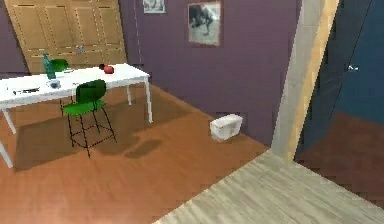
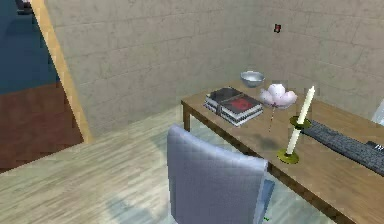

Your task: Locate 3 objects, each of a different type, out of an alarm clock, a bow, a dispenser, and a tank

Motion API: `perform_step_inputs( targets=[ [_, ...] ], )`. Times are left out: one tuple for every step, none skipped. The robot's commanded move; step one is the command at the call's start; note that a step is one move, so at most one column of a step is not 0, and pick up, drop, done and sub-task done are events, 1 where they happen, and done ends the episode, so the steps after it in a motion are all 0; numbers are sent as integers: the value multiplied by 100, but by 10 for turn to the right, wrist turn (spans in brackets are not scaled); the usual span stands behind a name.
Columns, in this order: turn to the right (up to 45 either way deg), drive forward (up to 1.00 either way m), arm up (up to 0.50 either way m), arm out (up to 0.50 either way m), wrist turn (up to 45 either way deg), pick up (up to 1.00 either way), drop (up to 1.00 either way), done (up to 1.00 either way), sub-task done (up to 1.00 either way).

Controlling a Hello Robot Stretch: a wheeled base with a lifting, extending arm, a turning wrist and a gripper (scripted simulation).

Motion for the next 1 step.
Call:
perform_step_inputs(
  targets=[
    [150,0,0,0,0,0,0,0,0]
  ],
)
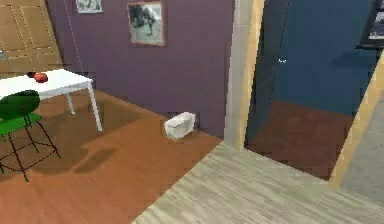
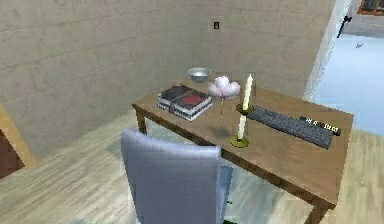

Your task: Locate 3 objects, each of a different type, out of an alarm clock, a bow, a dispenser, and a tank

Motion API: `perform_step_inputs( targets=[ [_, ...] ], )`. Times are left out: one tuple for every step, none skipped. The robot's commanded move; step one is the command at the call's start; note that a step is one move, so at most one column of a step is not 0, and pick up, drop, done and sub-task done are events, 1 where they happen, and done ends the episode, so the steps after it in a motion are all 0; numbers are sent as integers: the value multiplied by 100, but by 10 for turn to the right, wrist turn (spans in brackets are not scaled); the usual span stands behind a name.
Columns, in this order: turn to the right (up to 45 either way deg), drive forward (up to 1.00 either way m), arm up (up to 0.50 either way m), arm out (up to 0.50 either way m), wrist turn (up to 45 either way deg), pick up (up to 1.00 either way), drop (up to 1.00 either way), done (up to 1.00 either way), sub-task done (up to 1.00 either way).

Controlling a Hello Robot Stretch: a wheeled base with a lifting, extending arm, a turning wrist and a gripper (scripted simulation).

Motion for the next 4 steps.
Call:
perform_step_inputs(
  targets=[
    [0,100,0,0,0,0,0,0,0],
    [30,0,0,0,0,0,0,0,0],
    [0,40,0,0,0,0,0,0,0],
    [-150,0,0,0,0,0,0,0,0]
  ],
)
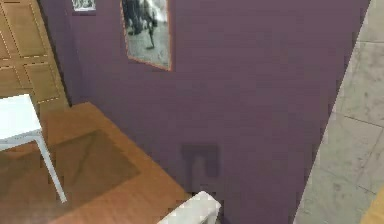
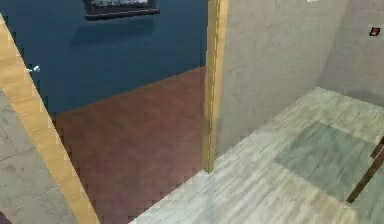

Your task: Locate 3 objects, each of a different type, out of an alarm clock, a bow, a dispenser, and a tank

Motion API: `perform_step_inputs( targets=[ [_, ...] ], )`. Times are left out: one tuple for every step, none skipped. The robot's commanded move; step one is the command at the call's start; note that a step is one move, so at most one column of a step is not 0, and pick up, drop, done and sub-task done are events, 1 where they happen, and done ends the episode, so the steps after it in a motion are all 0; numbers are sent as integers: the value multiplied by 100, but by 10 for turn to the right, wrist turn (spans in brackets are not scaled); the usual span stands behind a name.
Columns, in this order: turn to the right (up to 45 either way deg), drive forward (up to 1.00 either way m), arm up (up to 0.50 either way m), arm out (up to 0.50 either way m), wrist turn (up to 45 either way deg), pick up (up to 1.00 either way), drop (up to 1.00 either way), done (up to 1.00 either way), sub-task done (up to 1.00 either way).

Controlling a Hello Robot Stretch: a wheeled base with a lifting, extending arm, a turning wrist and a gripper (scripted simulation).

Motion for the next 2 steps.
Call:
perform_step_inputs(
  targets=[
    [0,0,0,0,0,0,0,0,100],
    [450,0,0,0,0,0,0,0,0]
  ],
)
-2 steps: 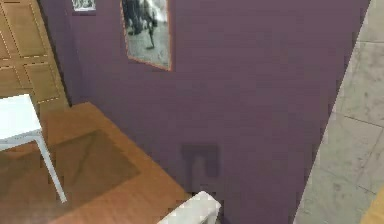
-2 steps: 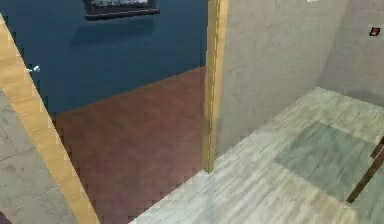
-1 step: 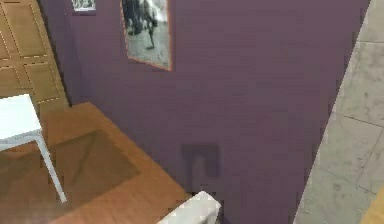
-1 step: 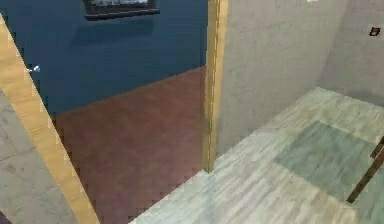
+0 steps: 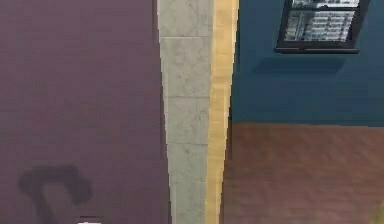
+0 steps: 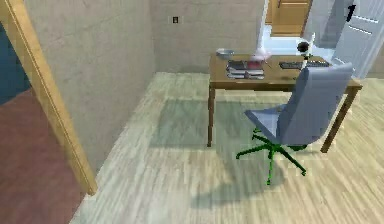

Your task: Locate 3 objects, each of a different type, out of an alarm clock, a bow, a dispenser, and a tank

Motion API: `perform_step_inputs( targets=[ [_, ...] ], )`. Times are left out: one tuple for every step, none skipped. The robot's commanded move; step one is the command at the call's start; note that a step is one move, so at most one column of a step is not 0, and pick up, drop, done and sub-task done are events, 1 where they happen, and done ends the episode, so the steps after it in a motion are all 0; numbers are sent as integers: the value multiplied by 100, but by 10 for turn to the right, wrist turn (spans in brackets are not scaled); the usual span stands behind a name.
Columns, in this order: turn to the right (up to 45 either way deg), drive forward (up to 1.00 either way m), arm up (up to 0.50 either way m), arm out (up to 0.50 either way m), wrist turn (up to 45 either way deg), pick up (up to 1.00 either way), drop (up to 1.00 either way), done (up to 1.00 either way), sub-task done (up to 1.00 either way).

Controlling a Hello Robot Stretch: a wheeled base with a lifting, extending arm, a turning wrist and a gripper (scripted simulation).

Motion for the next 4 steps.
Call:
perform_step_inputs(
  targets=[
    [390,0,0,0,0,0,0,0,0],
    [0,75,0,0,0,0,0,0,0],
    [0,30,0,0,0,0,0,0,0],
    [0,35,0,0,0,0,0,0,0]
  ],
)
